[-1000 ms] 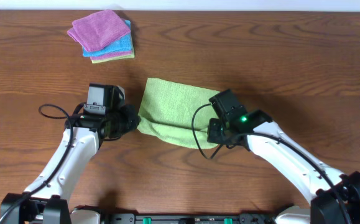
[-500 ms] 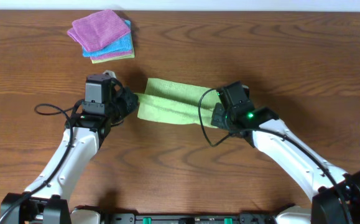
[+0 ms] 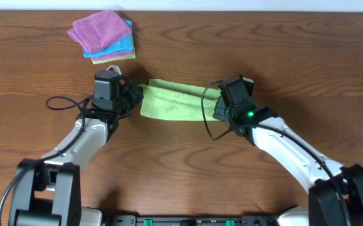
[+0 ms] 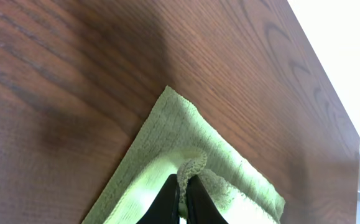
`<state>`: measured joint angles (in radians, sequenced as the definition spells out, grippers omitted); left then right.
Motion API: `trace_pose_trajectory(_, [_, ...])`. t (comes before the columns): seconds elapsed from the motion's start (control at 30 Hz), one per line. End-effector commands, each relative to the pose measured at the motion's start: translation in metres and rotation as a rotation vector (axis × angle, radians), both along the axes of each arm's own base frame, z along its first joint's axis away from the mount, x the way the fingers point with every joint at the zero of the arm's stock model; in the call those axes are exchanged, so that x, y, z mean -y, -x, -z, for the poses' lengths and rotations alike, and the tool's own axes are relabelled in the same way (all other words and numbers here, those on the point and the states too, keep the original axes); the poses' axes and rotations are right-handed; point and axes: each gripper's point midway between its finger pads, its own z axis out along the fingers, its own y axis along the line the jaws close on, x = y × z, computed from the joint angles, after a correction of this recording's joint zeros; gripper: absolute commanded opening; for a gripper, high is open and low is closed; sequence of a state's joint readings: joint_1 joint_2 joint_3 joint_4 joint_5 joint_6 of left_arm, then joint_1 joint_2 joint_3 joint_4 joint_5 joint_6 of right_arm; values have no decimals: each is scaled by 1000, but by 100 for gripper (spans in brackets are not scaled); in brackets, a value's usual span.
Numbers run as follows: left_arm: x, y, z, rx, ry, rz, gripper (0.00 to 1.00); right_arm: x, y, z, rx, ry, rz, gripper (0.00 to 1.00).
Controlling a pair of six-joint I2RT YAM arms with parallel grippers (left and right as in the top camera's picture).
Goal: Fold the cloth
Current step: 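Lift and stretch the cloth taut between both grippers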
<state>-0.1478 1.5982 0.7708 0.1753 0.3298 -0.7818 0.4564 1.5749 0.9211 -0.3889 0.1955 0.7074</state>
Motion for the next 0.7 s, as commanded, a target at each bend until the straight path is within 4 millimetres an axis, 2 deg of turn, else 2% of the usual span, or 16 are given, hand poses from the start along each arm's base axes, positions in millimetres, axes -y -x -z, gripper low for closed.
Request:
trace_pose_trajectory(0.0, [-2, -8, 4, 14, -11, -18, 6, 14, -8, 9, 7, 52, 38, 1])
trace_pose_trajectory(0.2, [4, -15, 18, 20, -10, -3, 6, 20, -18, 18, 23, 84, 48, 1])
trace_pose_trajectory(0.3, [4, -18, 24, 21, -10, -4, 6, 31, -23, 23, 27, 115, 76, 1])
trace_pose_trajectory(0.53, [3, -25, 26, 48, -18, -16, 6, 46, -39, 23, 64, 128, 91, 1])
trace_pose_trajectory(0.67, [9, -25, 29, 50, -20, -3, 6, 51, -46, 23, 83, 123, 107, 1])
